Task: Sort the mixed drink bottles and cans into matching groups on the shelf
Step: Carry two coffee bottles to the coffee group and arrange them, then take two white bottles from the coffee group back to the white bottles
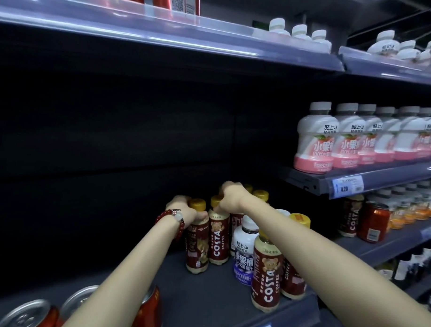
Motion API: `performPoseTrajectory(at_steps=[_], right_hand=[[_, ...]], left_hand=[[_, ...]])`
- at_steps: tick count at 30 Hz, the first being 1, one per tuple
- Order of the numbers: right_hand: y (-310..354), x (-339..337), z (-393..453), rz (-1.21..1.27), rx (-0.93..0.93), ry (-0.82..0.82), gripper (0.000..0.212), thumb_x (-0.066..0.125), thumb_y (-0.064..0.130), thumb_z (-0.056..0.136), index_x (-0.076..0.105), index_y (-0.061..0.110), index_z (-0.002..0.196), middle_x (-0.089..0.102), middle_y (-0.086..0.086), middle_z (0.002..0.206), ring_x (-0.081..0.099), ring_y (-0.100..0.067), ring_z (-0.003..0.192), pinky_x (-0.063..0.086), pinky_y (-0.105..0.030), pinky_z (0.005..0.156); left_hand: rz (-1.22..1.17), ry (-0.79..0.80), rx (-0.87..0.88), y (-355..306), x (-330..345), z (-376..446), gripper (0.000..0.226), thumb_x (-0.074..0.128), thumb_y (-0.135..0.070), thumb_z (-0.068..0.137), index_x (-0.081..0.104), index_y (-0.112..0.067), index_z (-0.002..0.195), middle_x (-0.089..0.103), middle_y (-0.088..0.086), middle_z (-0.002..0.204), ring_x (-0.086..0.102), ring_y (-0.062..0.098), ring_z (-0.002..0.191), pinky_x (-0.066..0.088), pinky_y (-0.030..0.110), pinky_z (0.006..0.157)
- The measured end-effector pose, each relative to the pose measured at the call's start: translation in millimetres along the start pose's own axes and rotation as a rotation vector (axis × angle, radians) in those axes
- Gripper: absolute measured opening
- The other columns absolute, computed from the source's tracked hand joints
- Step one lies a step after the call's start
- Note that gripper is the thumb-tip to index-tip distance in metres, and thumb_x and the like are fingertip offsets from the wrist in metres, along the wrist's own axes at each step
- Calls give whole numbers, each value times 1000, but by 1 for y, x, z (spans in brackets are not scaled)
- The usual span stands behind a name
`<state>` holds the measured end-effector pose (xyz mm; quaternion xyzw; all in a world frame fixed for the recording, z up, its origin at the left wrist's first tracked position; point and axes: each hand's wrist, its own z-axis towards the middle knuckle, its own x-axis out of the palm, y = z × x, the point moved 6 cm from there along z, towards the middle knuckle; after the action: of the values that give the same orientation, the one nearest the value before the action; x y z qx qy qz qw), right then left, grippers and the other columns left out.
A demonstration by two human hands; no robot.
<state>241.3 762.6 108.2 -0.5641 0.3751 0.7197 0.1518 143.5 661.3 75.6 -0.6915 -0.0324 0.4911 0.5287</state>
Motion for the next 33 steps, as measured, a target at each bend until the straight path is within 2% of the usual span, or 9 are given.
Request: performPoseTrajectory(at_steps=[4,9,12,14,17,21,25,28,33], right_hand=[[-4,-2,-8,58,-48,-76,58,69,24,85,46,-2,132,55,-19,131,60,-31,114,49,-28,77],[-14,-27,-26,223,-145,-202,47,72,26,81,62,3,121,67,-15,120,64,-26,108,52,-29,85],[-29,-47,-50,312,-187,-264,42,71,26,83,66,8,121,71,-9,115,66,-18,105,53,-26,88],[-43,-62,-71,381,-222,-319,35,70,25,84,69,13,117,73,-3,110,68,-10,98,52,-20,86],[-73,-78,-97,493,-256,-392,23,68,22,86,74,18,108,75,5,103,68,-3,96,51,-18,86],[-123,-75,-121,723,-248,-430,17,64,11,89,75,23,95,77,2,97,72,-7,94,54,-27,87],[-166,-61,-135,841,-179,-511,16,61,4,91,75,11,96,78,-5,92,74,-13,91,59,-26,83],[-195,-45,-130,915,-100,-518,18,60,1,90,74,12,92,77,-7,89,74,-18,88,60,-26,79],[-216,-19,-93,959,28,-390,14,68,5,86,73,18,88,75,-13,93,72,-28,97,58,-32,80]], left_hand=[[89,-75,118,-15,-3,-11,73,74,-24,76,40,-9,140,50,15,139,50,29,126,43,31,98],[72,-250,380,-48,-8,-41,57,68,-20,79,51,-11,133,55,12,135,49,24,128,39,25,99],[-52,-228,481,-63,-1,-60,48,70,-20,79,59,-15,125,63,4,126,56,16,119,37,17,92],[-130,-208,510,-69,6,-71,41,70,-18,79,64,-16,119,68,1,116,61,11,109,42,16,90],[-204,-216,530,-72,20,-79,33,71,-18,78,68,-16,111,70,-4,103,63,8,98,46,12,83],[-266,-244,504,-70,40,-78,29,71,-20,78,70,-16,107,70,-5,98,64,8,95,47,14,80],[-258,-237,475,-62,61,-73,29,72,-22,77,69,-15,106,68,-8,92,63,8,88,44,8,71],[-237,-247,462,-61,72,-66,33,72,-23,77,68,-15,108,69,-5,100,60,7,92,44,16,77],[-144,-238,442,-61,79,-54,42,73,-25,76,65,-16,116,69,0,114,56,8,99,38,19,81]])
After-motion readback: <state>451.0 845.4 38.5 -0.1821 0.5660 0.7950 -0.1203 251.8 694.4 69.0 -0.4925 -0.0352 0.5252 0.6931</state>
